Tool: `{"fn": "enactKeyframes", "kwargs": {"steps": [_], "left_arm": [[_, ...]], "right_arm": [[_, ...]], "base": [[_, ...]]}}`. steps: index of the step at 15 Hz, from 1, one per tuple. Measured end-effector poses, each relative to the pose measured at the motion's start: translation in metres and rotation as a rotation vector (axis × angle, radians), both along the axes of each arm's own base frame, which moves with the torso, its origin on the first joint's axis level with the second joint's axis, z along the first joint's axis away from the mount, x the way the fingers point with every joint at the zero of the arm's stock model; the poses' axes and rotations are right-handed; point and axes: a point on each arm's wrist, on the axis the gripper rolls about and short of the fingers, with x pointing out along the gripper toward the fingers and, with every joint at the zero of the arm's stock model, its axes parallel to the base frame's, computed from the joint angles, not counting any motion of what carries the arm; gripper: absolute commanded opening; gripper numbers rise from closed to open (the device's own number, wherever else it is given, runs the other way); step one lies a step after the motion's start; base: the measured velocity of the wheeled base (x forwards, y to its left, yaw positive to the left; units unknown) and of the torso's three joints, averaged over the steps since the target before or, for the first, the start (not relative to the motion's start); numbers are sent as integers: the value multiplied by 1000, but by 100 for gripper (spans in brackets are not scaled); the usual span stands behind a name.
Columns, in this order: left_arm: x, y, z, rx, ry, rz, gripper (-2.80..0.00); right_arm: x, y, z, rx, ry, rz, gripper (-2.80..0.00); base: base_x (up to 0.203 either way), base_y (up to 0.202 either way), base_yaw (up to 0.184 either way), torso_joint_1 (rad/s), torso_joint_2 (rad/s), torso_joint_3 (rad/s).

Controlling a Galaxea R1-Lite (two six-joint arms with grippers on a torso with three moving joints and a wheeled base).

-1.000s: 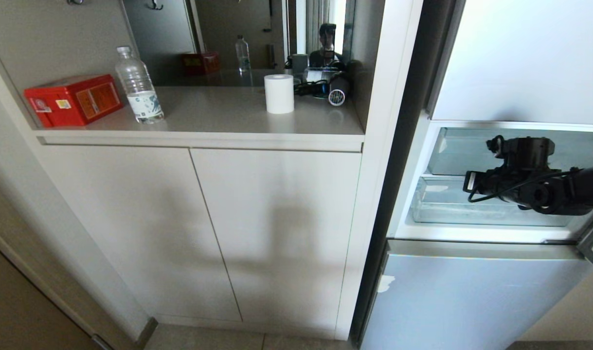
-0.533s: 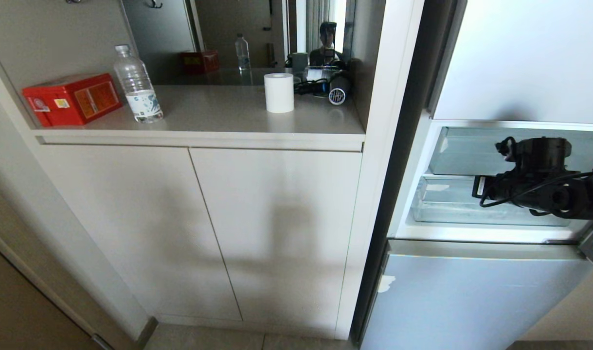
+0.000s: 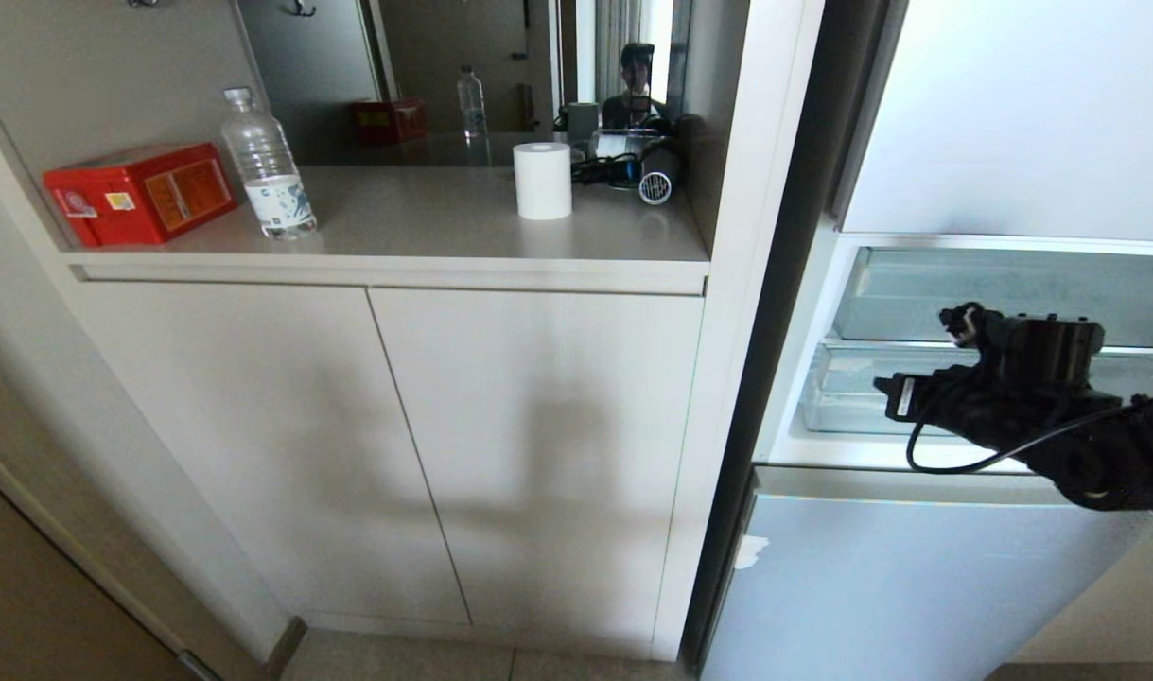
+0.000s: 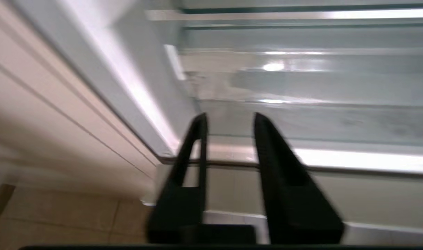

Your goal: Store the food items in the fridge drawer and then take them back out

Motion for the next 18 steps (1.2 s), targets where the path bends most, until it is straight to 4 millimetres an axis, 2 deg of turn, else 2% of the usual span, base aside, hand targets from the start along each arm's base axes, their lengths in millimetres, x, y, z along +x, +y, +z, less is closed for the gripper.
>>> {"fn": "enactKeyframes", "kwargs": {"steps": [3,6,14,18], "left_arm": [[0,0,0,0,0,0,-280],[0,0,0,0,0,0,-280],[0,0,0,0,0,0,-280],[0,0,0,0,0,0,-280]], "right_arm": [[3,21,-18,-10,-40,13,0],[13,29,-40,-21,-66,-10,0],[40,29,-92,-23,-165,-35,0],[50,24,-102,-19,-173,-69,0]], "base": [[0,0,0,0,0,0],[0,0,0,0,0,0],[0,0,0,0,0,0],[0,0,0,0,0,0]]}}
